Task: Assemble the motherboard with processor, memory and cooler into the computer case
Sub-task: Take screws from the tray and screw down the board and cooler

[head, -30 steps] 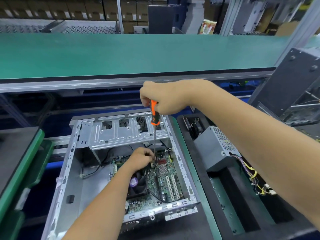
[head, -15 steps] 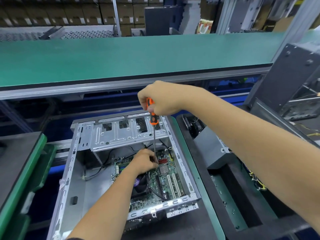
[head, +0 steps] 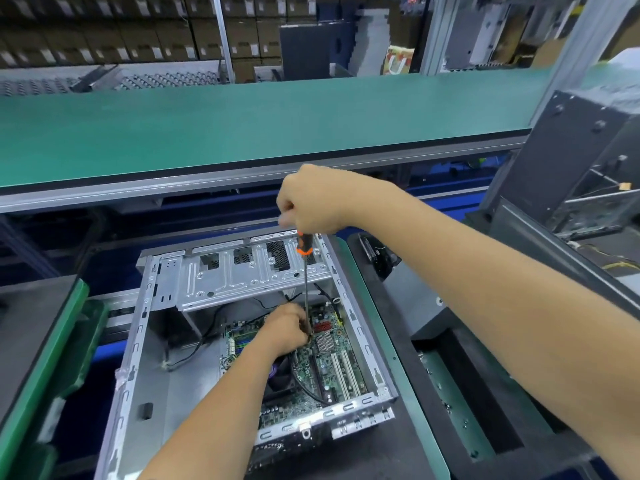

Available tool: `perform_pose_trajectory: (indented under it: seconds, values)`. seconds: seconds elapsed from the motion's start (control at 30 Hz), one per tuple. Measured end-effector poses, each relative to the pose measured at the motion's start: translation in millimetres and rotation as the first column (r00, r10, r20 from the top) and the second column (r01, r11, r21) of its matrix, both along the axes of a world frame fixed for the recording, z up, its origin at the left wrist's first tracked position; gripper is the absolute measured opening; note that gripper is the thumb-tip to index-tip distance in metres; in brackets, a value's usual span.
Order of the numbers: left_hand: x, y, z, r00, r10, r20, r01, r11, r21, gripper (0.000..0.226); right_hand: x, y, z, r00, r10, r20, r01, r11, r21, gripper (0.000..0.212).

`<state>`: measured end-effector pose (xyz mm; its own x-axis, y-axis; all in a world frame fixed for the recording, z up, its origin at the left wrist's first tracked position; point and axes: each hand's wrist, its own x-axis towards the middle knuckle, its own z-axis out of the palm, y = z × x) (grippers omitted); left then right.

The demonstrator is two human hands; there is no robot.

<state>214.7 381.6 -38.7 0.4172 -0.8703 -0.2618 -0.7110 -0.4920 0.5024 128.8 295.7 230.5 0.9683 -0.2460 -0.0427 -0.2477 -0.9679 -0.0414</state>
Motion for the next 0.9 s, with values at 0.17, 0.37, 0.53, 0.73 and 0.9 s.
perform_pose_trajectory:
  seconds: [0.17, 0.37, 0.53, 0.73, 0.9]
  values:
    - [3, -2, -4, 1.000, -0.027, 0.014, 0.027, 0.999, 0.038, 0.010, 1, 3, 2, 0.991, -0.057, -0.118, 0.048, 0.995, -0.083, 0.025]
    - [5, -4, -7, 0.998, -0.051, 0.036, 0.049, 0.997, 0.056, 0.014, 0, 1, 3, 0.999, 0.001, -0.038, 0.002, 0.997, 0.074, 0.014]
    - [4, -4, -6, 0.996, -0.069, 0.060, 0.065, 0.996, 0.069, 0.030, -1, -1, -2, 0.994, -0.080, -0.070, 0.078, 0.996, -0.036, 0.019]
    - [4, -3, -5, 0.985, -0.130, 0.112, 0.120, 0.988, 0.092, 0.035, -6, -5, -2, 0.999, -0.029, -0.022, 0.031, 0.996, 0.082, 0.009]
    - [3, -1, -3, 0.979, -0.152, 0.136, 0.142, 0.986, 0.082, 0.037, -6, -4, -5, 0.992, -0.113, -0.059, 0.112, 0.993, -0.026, 0.022]
